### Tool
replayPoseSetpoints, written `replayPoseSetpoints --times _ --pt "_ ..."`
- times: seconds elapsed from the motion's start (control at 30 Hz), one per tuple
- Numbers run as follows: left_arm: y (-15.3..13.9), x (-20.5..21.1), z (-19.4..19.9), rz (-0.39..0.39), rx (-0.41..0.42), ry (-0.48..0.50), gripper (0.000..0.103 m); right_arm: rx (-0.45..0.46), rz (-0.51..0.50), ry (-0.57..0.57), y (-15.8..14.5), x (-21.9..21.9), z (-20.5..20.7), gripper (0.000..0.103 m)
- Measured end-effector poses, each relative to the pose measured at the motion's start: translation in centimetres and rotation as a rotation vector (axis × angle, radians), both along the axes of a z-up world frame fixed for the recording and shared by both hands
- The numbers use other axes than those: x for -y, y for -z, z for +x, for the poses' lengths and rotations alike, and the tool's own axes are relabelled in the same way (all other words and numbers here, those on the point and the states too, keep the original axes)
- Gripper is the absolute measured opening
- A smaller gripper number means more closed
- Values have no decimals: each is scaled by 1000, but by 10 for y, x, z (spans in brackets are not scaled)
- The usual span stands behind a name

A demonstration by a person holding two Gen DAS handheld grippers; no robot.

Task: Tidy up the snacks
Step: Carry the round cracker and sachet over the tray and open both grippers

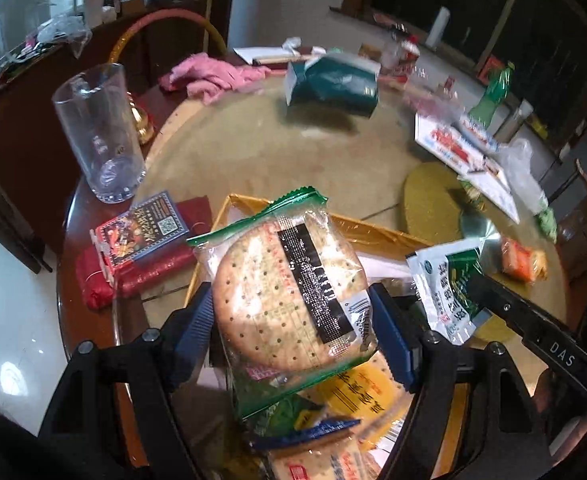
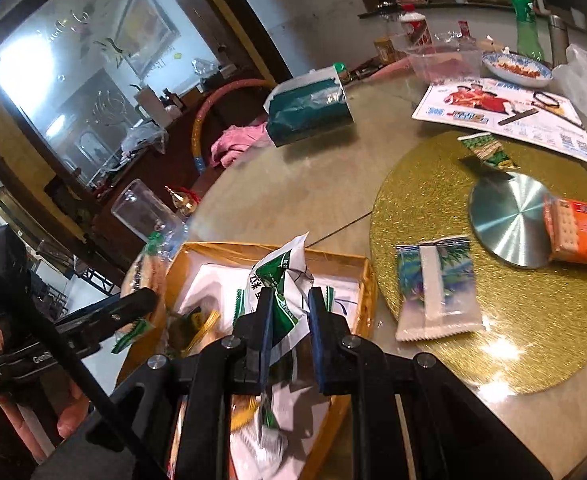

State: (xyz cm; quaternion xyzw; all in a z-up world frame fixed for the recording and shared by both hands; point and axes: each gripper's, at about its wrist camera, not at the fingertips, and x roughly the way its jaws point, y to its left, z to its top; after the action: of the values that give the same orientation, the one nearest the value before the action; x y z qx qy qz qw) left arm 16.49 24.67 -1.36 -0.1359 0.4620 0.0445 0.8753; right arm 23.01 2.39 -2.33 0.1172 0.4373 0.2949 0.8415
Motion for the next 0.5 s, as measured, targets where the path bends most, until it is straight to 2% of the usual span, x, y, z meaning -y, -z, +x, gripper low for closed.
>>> replayPoseSetpoints --times 0.07,0.17,0.33,0.43,0.5 --pt "8 1 5 16 -32 5 76 -12 -8 -2 5 -5 3 15" --pt "16 1 9 -2 -53 37 77 -10 -13 -4 8 -9 5 15" --pt "25 3 16 -8 -93 55 80 5 -35 -9 10 -13 2 22" --pt "19 9 11 5 -82 64 85 1 -18 -43 9 -10 -4 35" --pt "14 18 4 54 -53 83 87 37 -6 -44 1 -2 -15 48"
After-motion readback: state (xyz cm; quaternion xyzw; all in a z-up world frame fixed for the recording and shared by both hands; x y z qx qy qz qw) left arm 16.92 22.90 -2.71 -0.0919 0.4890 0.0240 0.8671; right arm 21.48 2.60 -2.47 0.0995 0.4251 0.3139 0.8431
